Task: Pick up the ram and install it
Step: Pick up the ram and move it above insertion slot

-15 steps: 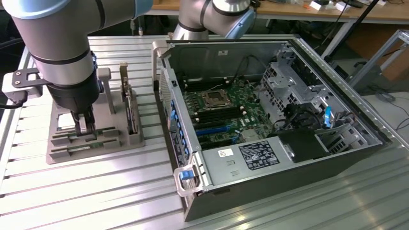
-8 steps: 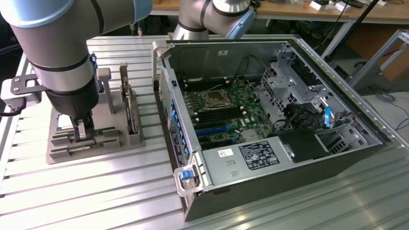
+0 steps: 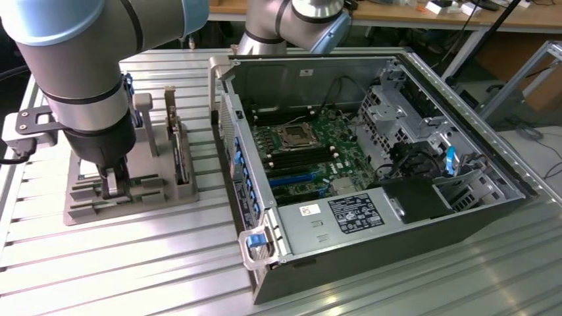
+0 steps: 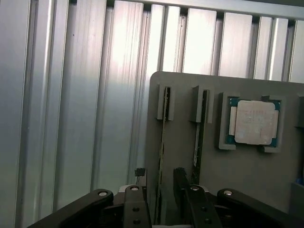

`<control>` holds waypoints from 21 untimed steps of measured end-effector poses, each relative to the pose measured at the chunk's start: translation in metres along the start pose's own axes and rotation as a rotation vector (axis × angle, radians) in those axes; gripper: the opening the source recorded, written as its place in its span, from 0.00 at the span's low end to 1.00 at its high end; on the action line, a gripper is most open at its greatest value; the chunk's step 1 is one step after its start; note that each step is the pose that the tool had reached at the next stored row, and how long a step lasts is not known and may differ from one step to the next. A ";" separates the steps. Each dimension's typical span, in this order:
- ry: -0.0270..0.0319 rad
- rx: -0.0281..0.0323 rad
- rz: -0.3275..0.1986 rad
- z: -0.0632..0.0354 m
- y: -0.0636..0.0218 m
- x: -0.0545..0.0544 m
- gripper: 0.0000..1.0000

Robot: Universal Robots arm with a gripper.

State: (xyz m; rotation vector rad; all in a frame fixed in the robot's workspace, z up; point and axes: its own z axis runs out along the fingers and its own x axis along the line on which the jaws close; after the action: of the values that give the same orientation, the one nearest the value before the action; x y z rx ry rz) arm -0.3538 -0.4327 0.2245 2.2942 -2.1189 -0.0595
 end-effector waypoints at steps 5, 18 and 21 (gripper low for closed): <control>0.0051 -0.0001 0.018 0.0015 0.0000 0.000 0.36; 0.0170 -0.0006 0.019 0.0098 0.0043 0.001 0.36; 0.0190 -0.0010 0.019 0.0137 0.0042 0.001 0.36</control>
State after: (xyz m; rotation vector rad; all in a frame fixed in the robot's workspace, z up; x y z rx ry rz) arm -0.3585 -0.4335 0.2110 2.2642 -2.1310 -0.0383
